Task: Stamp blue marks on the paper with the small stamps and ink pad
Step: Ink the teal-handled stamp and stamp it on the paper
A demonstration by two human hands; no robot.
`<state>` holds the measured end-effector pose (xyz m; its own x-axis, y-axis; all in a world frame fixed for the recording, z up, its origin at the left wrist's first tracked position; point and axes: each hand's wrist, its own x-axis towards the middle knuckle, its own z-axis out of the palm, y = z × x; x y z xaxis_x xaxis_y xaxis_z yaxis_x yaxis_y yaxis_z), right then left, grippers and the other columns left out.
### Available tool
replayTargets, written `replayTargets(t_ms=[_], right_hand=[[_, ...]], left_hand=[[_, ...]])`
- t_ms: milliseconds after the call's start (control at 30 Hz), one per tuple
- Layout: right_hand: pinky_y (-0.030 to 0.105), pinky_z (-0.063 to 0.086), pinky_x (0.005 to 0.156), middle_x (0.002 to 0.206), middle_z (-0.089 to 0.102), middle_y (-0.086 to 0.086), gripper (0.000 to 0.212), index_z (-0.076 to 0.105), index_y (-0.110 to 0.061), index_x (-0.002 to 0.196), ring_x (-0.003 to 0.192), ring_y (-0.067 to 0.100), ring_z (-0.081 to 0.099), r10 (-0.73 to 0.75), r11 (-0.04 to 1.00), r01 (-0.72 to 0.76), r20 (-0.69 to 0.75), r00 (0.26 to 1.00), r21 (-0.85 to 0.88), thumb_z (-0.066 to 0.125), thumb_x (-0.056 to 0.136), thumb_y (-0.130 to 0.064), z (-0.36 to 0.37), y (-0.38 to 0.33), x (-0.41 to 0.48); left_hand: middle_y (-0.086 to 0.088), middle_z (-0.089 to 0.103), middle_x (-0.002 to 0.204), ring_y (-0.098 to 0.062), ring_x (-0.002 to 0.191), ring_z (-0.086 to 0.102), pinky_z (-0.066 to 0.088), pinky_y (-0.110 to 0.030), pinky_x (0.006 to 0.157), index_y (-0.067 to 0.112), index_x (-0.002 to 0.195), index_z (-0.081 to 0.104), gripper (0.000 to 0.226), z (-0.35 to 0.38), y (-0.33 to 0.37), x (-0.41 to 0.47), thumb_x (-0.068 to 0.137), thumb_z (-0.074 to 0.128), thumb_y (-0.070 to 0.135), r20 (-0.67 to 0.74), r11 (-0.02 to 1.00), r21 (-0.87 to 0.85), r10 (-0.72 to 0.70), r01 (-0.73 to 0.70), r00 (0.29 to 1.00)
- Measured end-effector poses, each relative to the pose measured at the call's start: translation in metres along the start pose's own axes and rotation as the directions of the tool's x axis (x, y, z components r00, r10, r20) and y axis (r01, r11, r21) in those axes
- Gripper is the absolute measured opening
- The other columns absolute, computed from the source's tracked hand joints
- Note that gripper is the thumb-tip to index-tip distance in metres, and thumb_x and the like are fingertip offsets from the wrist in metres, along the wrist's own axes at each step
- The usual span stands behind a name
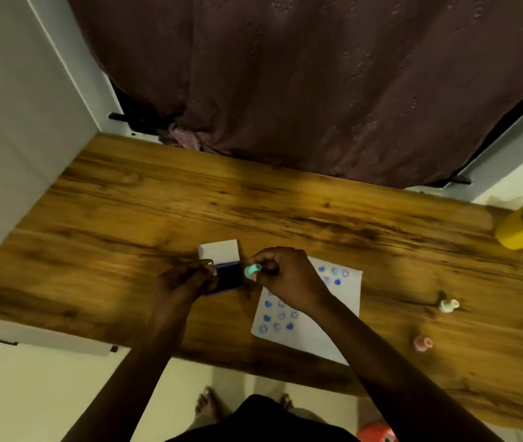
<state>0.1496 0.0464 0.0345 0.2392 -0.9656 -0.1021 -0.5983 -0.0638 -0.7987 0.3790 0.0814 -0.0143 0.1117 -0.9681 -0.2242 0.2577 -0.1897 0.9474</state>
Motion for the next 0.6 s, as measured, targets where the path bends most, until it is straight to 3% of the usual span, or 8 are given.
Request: replayTargets(t_ms=[133, 300, 400, 600], right_hand=[[0.019, 0.054, 0.083, 0.116, 0.077, -0.001, 0.027, 0.078, -0.019, 0.116, 0.100, 0.013, 0.072, -0.044, 0.989, 0.049, 0.038, 0.998, -0.142, 0.076, 0.090, -0.018, 0.027, -0.007, 0.022], [0.026, 0.052, 0.077, 0.112, 0.076, 0.005, 0.022, 0.074, -0.016, 0.112, 0.101, 0.023, 0.071, -0.074, 0.946, 0.100, 0.094, 0.993, -0.309, 0.072, 0.091, -0.013, 0.051, -0.013, 0.037], [0.036, 0.056, 0.087, 0.116, 0.074, 0.008, 0.025, 0.073, -0.015, 0.115, 0.107, 0.025, 0.069, -0.069, 0.919, 0.114, 0.132, 0.989, -0.378, 0.070, 0.091, -0.013, 0.060, -0.016, 0.043], [0.037, 0.056, 0.096, 0.124, 0.072, 0.009, 0.029, 0.070, -0.016, 0.123, 0.116, 0.027, 0.067, -0.028, 0.889, 0.102, 0.170, 0.985, -0.446, 0.069, 0.094, -0.016, 0.073, -0.012, 0.045]], left_hand=[[-0.010, 0.082, 0.105, -0.029, 0.099, 0.079, 0.065, -0.031, 0.079, 0.016, 0.106, 0.081, 0.014, -0.015, -0.001, 0.000, 0.093, 0.074, 0.014, -0.052, 1.000, -0.026, -0.009, 0.008, 0.999], [-0.013, 0.081, 0.107, -0.027, 0.102, 0.078, 0.064, -0.033, 0.081, 0.010, 0.107, 0.080, 0.015, -0.027, 0.001, -0.002, 0.094, 0.074, 0.014, -0.061, 1.000, -0.016, -0.002, 0.001, 0.998], [-0.013, 0.082, 0.104, -0.026, 0.098, 0.079, 0.064, -0.030, 0.079, 0.008, 0.105, 0.080, 0.013, -0.032, 0.002, -0.002, 0.094, 0.074, 0.012, -0.072, 1.000, -0.014, -0.016, 0.015, 0.997], [-0.015, 0.081, 0.105, -0.024, 0.097, 0.079, 0.064, -0.029, 0.078, 0.003, 0.108, 0.078, 0.016, -0.039, 0.003, -0.003, 0.094, 0.073, 0.010, -0.058, 1.000, -0.007, -0.031, 0.031, 0.998]])
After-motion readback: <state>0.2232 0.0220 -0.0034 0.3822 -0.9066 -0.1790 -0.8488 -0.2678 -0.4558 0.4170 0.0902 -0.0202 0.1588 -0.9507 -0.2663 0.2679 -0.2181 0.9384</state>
